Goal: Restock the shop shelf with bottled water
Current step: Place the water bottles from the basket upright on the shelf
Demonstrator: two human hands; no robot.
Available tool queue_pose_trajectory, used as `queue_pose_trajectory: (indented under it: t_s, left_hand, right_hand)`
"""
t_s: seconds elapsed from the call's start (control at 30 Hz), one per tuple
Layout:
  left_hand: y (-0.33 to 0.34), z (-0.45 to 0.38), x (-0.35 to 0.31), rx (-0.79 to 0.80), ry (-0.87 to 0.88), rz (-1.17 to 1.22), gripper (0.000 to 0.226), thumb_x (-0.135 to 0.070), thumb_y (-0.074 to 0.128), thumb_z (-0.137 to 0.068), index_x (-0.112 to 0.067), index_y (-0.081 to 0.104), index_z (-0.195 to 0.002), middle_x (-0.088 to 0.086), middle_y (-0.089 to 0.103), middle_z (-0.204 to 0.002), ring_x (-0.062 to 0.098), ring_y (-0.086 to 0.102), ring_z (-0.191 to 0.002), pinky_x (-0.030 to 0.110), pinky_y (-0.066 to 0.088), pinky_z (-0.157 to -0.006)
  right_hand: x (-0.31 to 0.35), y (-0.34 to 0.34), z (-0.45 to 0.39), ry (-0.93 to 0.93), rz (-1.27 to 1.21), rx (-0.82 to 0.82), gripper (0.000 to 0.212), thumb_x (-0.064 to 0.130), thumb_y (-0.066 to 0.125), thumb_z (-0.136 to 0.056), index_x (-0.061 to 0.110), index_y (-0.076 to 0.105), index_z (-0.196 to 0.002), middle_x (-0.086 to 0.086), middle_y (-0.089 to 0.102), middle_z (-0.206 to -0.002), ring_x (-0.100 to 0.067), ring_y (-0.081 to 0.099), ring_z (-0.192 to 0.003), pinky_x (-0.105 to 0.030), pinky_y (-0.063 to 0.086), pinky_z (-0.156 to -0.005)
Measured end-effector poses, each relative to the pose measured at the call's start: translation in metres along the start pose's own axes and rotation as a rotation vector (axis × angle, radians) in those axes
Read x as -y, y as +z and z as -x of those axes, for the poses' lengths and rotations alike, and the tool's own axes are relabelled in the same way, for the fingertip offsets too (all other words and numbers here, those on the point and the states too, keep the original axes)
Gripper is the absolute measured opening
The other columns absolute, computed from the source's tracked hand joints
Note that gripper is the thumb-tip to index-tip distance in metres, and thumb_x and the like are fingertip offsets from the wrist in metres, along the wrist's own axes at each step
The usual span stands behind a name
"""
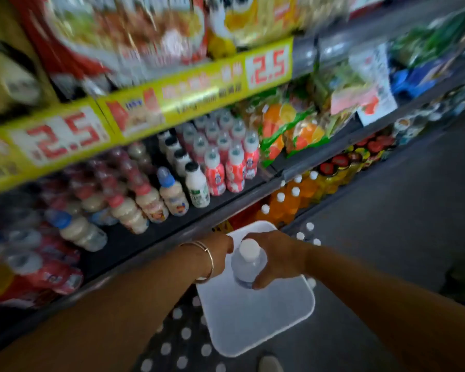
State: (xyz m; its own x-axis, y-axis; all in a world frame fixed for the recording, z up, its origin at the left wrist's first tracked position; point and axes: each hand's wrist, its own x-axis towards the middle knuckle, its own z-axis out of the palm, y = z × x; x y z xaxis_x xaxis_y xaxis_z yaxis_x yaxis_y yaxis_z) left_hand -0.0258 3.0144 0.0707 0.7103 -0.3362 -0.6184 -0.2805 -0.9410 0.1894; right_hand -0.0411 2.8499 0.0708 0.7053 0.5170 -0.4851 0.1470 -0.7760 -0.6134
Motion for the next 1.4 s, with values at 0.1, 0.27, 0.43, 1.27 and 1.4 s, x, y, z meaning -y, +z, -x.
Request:
queue_pose_trajectory:
  t_s: [0.1, 0.27, 0.43, 1.27, 1.4]
  left_hand:
    - [-0.062, 0.040, -0.015, -0.013, 0.065, -0.044, 0.031, -0.010, 0.050, -0.089, -0.007, 0.056, -0.119, 0.014, 0.056, -0.123, 0.031, 0.053, -0.114, 0.031, 0.041, -0.092]
    - [-0.167, 0.122, -0.041, -0.072, 0.163, 0.062, 0.014, -0.009, 0.059, -0.084, -0.001, 0.062, -0.095, 0.020, 0.066, -0.096, 0.029, 0.060, -0.086, 0.029, 0.043, -0.070]
    - [-0.261, 0.193, -0.053, -0.193, 0.251, 0.289, 0.027, 0.004, 0.066, -0.077, -0.008, 0.062, -0.100, -0.001, 0.064, -0.078, 0.009, 0.053, -0.069, 0.025, 0.046, -0.068]
    - [-0.589, 0.334, -0.111, -0.864, 0.470, 0.786, 0.050, -0.001, 0.064, -0.082, 0.000, 0.046, -0.129, 0.010, 0.064, -0.116, 0.019, 0.062, -0.103, 0.036, 0.050, -0.094]
    - [-0.604, 0.310, -0.115, -1.038, 0.382, 0.746, 0.039, -0.018, 0.071, -0.080, -0.012, 0.056, -0.115, -0.004, 0.065, -0.097, 0.011, 0.063, -0.094, 0.032, 0.051, -0.092]
  right_hand:
    - [0.046, -0.061, 0.037, -0.047, 0.017, -0.062, 0.069, 0.030, 0.083, -0.067, 0.029, 0.048, -0.127, 0.008, 0.055, -0.128, -0.010, 0.050, -0.115, -0.024, 0.036, -0.105]
    - [0.128, -0.159, 0.109, -0.115, -0.021, -0.148, 0.048, 0.015, 0.081, -0.071, 0.027, 0.053, -0.108, 0.015, 0.059, -0.097, -0.005, 0.057, -0.092, -0.011, 0.047, -0.081]
    - [0.205, -0.241, 0.181, -0.187, -0.037, -0.254, 0.028, 0.006, 0.075, -0.076, 0.022, 0.059, -0.093, 0.015, 0.061, -0.087, 0.007, 0.057, -0.075, -0.002, 0.044, -0.064]
    - [0.394, -0.569, 0.258, -0.592, -0.102, -0.758, 0.084, 0.063, 0.079, -0.043, -0.002, 0.067, -0.094, -0.021, 0.063, -0.085, -0.026, 0.051, -0.075, -0.038, 0.037, -0.071]
    - [0.400, -0.598, 0.232, -0.596, -0.147, -0.824, 0.053, 0.057, 0.075, -0.053, 0.011, 0.069, -0.079, -0.009, 0.057, -0.066, -0.020, 0.044, -0.059, -0.030, 0.032, -0.058]
